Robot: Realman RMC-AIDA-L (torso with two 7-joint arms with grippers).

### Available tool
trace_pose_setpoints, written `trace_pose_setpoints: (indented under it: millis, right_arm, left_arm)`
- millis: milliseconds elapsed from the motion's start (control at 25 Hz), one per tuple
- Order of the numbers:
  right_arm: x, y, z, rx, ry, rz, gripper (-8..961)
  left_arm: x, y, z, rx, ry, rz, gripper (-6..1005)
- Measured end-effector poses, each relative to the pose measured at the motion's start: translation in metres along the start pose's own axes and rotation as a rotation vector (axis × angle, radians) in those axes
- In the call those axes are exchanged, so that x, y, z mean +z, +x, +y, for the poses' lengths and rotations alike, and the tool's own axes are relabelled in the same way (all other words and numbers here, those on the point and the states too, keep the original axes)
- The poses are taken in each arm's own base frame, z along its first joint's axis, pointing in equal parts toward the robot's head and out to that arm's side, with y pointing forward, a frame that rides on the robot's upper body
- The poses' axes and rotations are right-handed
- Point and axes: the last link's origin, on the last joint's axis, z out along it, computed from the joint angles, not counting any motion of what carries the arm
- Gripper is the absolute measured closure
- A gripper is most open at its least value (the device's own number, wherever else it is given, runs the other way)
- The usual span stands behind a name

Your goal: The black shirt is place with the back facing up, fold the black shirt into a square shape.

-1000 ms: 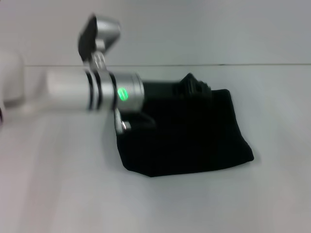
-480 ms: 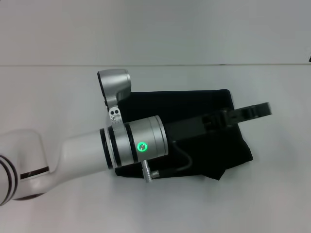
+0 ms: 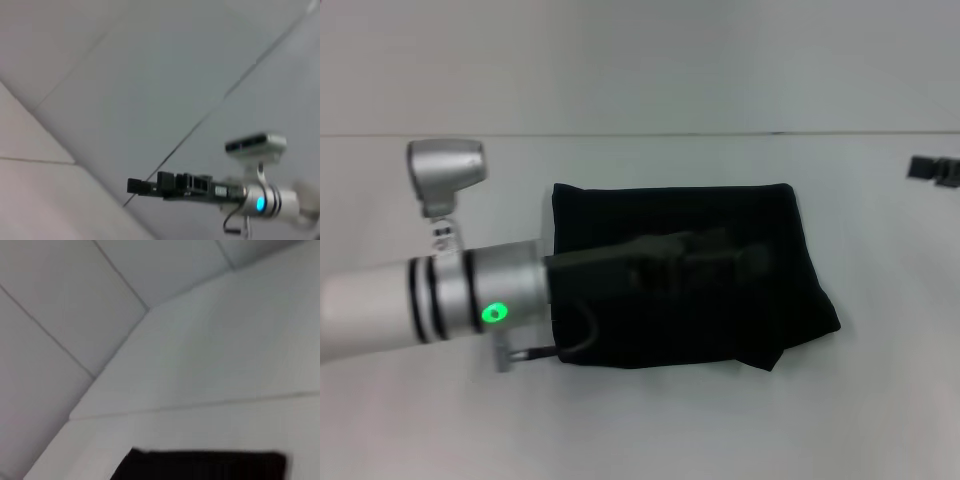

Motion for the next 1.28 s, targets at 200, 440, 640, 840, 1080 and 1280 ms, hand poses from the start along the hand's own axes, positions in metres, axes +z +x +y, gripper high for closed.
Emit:
trace_pose_setpoints:
  millis: [200, 440, 640, 840, 1080, 1280]
  right_arm:
    - [0.020, 0.009, 0.009, 0.096, -0.023, 0.116, 80]
    - [0.044, 0.020, 0.022, 0.188, -0.048, 0.248, 82]
    - [0.067, 0.029, 0.035, 0.234, -0.073, 0.319, 83]
    - [0.090, 0.040, 0.040, 0.255, -0.053, 0.356, 84]
    - [0.110, 0.049, 0.044, 0.248, -0.007, 0.378, 86]
    - [0.120, 0.052, 0.045, 0.240, 0.016, 0.365, 87]
  left_arm:
    - [-0.029, -0.002, -0.002, 0.191, 0.029, -0.099, 93]
    - [-0.046, -0.002, 0.000, 0.387, 0.020, -0.216, 47]
    - [-0.055, -0.003, -0.002, 0.472, 0.035, -0.313, 48]
    - [-0.061, -0.005, -0.004, 0.525, 0.050, -0.373, 48]
    - [-0.064, -0.006, -0.007, 0.544, 0.069, -0.402, 48]
    - [-0.065, -0.005, -0.008, 0.548, 0.076, -0.398, 49]
